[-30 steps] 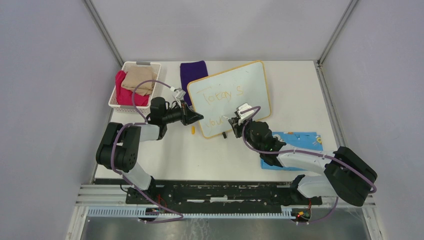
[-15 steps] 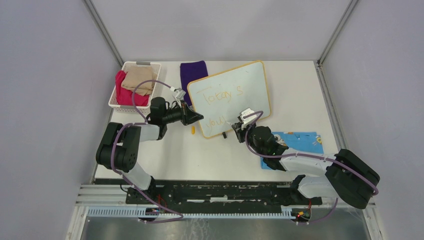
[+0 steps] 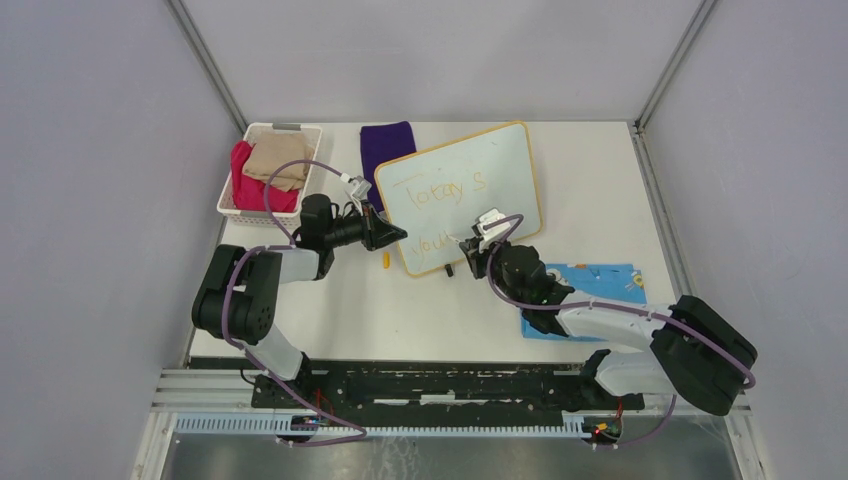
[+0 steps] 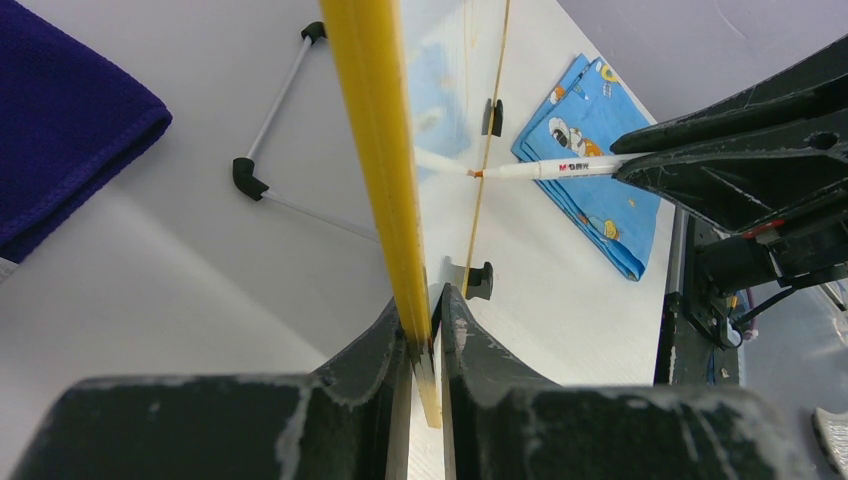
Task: Write a sentence on the whiteboard
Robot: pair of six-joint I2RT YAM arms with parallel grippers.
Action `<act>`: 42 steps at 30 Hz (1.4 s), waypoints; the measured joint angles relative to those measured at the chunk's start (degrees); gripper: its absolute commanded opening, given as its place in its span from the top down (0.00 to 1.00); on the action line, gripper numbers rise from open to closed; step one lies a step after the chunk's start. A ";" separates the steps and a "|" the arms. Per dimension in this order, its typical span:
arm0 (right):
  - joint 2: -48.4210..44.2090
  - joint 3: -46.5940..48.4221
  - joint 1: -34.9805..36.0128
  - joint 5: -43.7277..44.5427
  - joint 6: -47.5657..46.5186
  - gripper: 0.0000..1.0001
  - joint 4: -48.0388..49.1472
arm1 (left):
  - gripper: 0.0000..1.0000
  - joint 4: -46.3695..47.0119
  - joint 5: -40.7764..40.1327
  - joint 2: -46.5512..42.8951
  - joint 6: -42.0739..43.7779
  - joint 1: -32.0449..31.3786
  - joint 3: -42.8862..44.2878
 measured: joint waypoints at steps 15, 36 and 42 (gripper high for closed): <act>0.55 2.25 -1.36 -0.31 -0.57 1.00 -0.22 | 0.98 -0.11 -0.11 0.00 0.07 -0.02 0.07; -9.60 -0.31 -3.87 2.12 -0.52 1.00 -1.99 | 0.98 -0.22 -0.02 0.00 0.37 -0.07 0.13; -10.12 -2.40 -4.98 4.15 0.26 1.00 -3.41 | 0.98 -0.22 -0.02 0.00 0.37 -0.07 0.13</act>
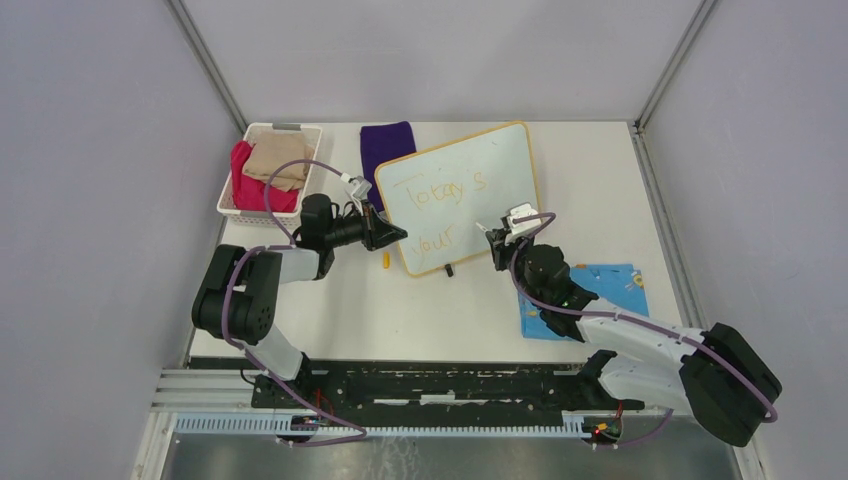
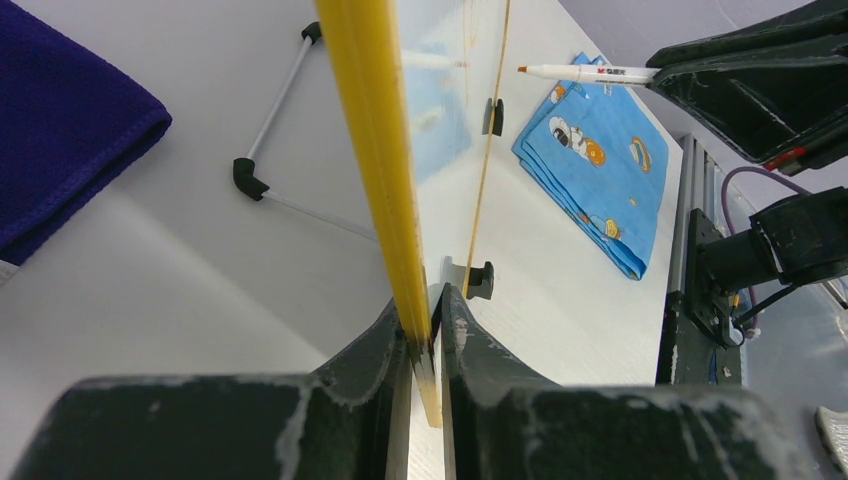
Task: Write a sentence on the whiteboard
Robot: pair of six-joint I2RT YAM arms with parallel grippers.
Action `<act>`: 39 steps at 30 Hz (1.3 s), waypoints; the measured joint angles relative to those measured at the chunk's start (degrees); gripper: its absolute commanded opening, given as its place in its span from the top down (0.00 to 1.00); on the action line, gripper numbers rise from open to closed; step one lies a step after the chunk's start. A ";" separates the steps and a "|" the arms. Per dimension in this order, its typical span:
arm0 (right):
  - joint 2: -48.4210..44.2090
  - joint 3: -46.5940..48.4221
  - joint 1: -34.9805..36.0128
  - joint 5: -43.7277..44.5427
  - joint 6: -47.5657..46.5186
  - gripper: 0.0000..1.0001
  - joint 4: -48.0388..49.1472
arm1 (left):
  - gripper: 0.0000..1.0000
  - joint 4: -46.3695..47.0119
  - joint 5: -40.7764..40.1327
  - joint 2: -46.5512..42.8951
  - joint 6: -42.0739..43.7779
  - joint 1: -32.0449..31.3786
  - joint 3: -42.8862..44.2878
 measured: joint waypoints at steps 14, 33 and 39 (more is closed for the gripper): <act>2.19 0.02 -0.79 0.52 0.24 1.00 -0.66 | 0.98 0.02 -0.02 0.00 0.02 -0.09 0.00; 6.21 3.41 -1.20 -1.42 0.26 1.00 0.63 | 0.98 0.00 -0.13 0.00 0.02 -0.15 0.00; 6.19 2.60 -1.20 -2.97 0.94 1.00 1.18 | 0.98 0.00 -0.13 0.00 0.04 -0.20 0.00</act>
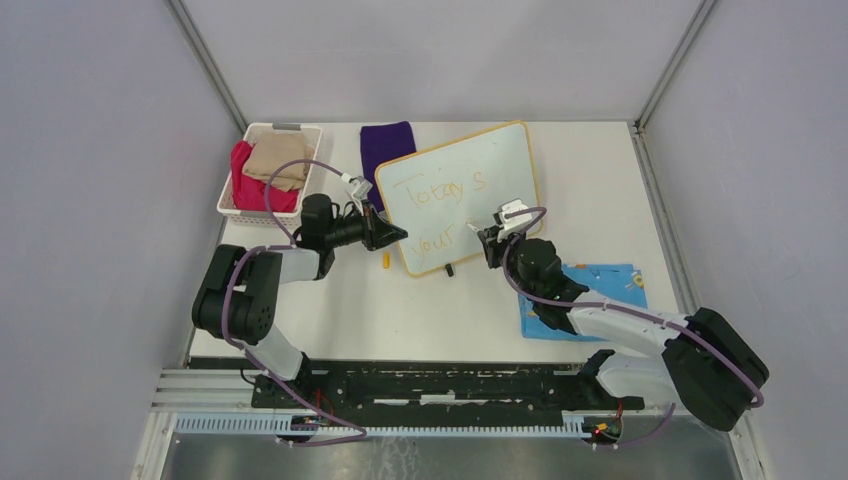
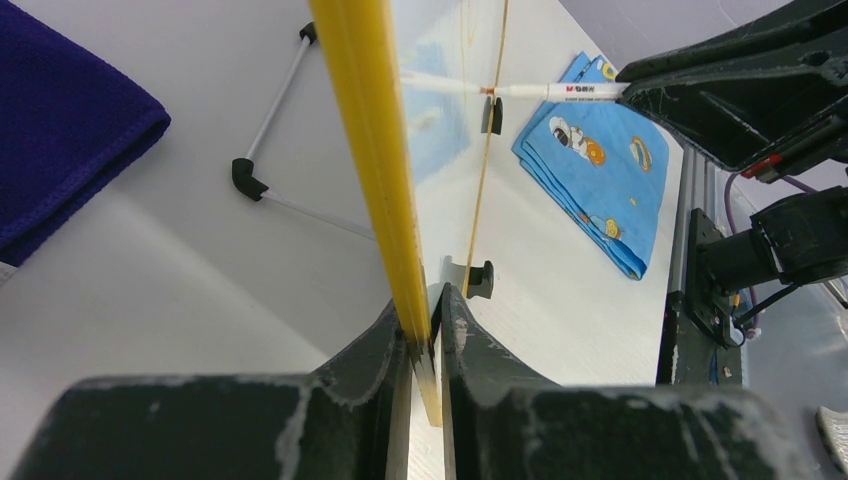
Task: Write a sentence on the whiteboard
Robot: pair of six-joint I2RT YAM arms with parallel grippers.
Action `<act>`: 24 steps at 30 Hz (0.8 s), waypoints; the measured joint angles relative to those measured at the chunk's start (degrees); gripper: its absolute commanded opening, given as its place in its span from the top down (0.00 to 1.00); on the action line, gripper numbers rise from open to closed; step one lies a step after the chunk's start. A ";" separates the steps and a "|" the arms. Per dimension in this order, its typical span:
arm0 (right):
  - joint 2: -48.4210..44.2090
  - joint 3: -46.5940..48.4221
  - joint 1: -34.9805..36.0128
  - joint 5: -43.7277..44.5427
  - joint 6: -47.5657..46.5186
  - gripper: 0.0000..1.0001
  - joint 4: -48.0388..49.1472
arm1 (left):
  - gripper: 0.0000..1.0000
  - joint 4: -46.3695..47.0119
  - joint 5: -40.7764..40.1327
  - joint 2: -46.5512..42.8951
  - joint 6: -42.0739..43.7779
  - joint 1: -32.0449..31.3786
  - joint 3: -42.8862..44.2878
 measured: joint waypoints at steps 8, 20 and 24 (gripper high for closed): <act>-1.79 -4.37 0.00 -0.63 0.98 1.00 0.26 | 0.98 0.00 0.00 0.00 0.00 0.00 0.00; -2.56 -4.33 -0.02 1.70 0.72 1.00 -1.09 | 0.98 0.00 0.02 0.00 0.00 -0.02 0.02; -2.73 -2.71 -0.35 1.79 0.28 1.00 -1.07 | 0.98 0.00 0.02 0.00 0.00 -0.02 0.02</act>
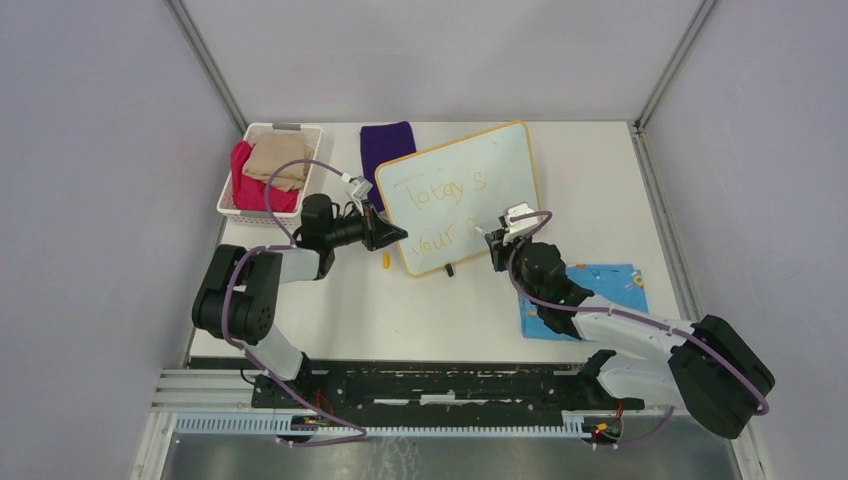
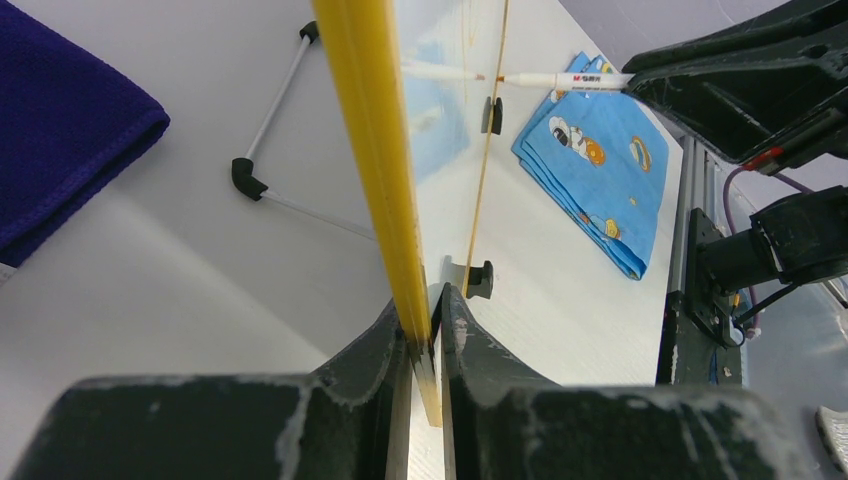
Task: Write a sentence on the whiteboard
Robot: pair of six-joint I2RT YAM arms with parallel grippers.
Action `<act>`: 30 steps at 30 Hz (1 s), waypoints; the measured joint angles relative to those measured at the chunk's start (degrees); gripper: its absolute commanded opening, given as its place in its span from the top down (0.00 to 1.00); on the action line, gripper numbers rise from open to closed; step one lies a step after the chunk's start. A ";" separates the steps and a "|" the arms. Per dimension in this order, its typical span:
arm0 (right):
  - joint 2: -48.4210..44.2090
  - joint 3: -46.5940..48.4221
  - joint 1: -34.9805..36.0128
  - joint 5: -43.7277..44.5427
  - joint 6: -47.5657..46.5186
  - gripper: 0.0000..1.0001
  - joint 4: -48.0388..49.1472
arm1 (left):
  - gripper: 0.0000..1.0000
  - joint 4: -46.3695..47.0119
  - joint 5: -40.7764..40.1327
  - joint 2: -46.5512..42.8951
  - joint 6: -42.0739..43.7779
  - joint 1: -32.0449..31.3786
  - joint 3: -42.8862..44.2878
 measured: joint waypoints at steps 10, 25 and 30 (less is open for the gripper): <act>0.55 5.75 -0.92 -0.02 -1.44 1.00 0.17 | 0.98 -0.02 -0.02 0.00 0.00 -0.02 0.04; 3.61 6.32 -1.92 -0.28 -1.38 1.00 0.96 | 0.98 -0.13 -0.15 0.00 0.00 -0.09 0.07; 2.91 3.89 -1.92 -0.44 -0.76 1.00 2.36 | 0.98 -0.13 -0.15 0.00 0.02 -0.09 0.07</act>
